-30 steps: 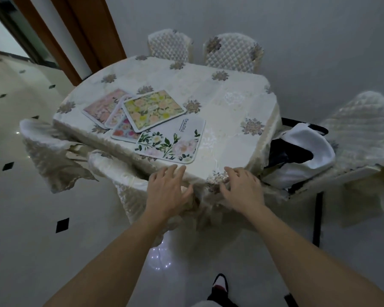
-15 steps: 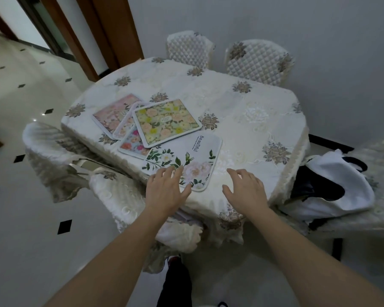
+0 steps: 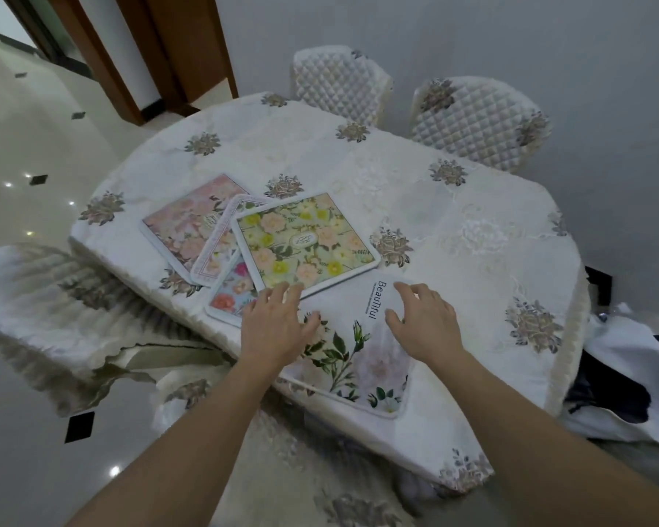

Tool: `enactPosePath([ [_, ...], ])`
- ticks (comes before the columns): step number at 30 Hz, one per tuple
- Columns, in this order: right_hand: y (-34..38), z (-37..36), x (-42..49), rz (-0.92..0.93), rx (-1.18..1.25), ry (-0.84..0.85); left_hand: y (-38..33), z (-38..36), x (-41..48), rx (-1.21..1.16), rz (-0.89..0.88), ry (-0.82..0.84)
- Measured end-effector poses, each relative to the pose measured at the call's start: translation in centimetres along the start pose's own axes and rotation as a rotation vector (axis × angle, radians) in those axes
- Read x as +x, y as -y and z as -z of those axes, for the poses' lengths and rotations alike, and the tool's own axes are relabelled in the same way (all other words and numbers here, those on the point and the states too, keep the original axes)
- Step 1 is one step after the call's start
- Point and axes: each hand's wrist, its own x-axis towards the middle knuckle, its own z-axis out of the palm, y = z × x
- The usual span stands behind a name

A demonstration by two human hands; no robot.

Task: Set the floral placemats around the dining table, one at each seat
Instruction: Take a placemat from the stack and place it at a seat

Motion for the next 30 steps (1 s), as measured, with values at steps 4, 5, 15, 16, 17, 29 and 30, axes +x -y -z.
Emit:
enactPosePath([
  [4, 2.0, -1.2, 4.9, -0.006, -0.012, 0.042, 3.5, -1.4, 4.6, 0.001, 0.029, 0.036],
  [5, 2.2, -1.4, 6.0, -0.003, -0.016, 0.048, 4.2, -1.9, 5.4, -0.001, 0.042, 0.044],
  [15, 2.0, -3.6, 17.8, -0.020, 0.099, 0.111, 7.8, -6.2, 11.5, -0.146, 0.317, 0.074],
  [16, 2.0, -4.0, 18.9, -0.051, 0.141, 0.129, 8.0, -6.6, 12.0, -0.163, 0.346, 0.054],
  [17, 2.1, -4.6, 20.0, -0.071, 0.176, 0.136, 8.2, -6.9, 12.6, -0.172, 0.371, 0.040],
  [29, 4.2, -8.1, 29.0, -0.183, 0.352, 0.210, 9.8, -9.6, 16.4, -0.281, 0.527, 0.065],
  [30, 4.3, -8.3, 29.4, -0.209, 0.371, 0.213, 9.9, -9.6, 16.6, -0.298, 0.549, 0.059],
])
